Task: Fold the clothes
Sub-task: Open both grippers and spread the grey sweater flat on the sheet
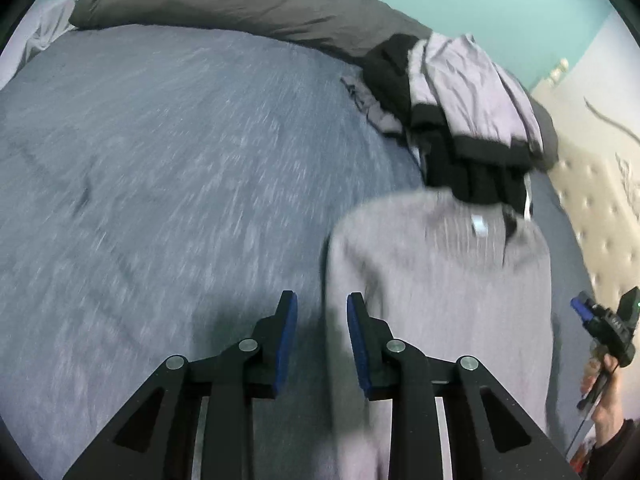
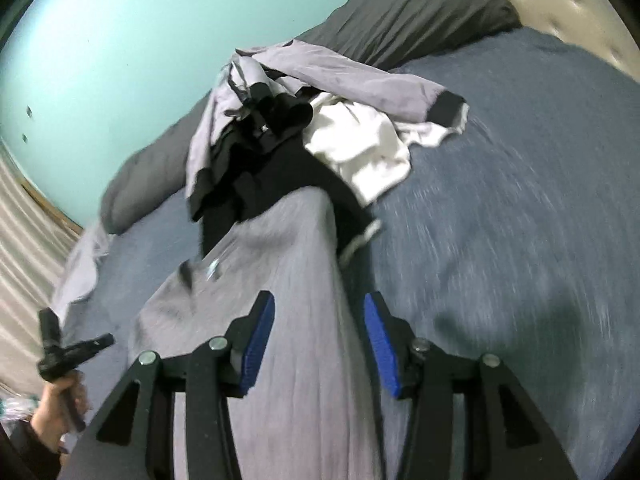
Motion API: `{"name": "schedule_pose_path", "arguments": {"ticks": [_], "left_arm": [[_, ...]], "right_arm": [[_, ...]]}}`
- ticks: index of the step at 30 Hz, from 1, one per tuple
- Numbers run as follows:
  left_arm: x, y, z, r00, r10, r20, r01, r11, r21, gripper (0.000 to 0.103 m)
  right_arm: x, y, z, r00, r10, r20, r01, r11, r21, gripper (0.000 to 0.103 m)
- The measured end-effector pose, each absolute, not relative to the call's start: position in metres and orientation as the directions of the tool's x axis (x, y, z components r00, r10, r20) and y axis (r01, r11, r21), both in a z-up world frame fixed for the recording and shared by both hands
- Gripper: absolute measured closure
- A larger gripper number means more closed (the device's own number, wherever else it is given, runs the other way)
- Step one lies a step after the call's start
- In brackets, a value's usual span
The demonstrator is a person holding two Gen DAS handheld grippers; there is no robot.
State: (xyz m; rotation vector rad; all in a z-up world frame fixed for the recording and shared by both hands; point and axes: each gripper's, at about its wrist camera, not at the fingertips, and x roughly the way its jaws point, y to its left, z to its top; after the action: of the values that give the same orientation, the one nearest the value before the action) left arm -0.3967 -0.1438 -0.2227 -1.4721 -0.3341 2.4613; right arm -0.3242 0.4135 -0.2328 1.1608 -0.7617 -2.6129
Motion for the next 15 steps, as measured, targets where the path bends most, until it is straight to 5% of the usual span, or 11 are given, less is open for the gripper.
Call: {"name": "schedule_pose_path", "arguments": {"ticks": [15], "left_arm": [[-0.243,-0.141,-0.268,-0.349,0.350,-0.869,-0.097,-0.936,-0.338,0.075]], "right_arm": [[-0.155,0.395,-0.240,-0.764,-0.450,-0.463,-0.033,-0.690,0.723,0.044]]}}
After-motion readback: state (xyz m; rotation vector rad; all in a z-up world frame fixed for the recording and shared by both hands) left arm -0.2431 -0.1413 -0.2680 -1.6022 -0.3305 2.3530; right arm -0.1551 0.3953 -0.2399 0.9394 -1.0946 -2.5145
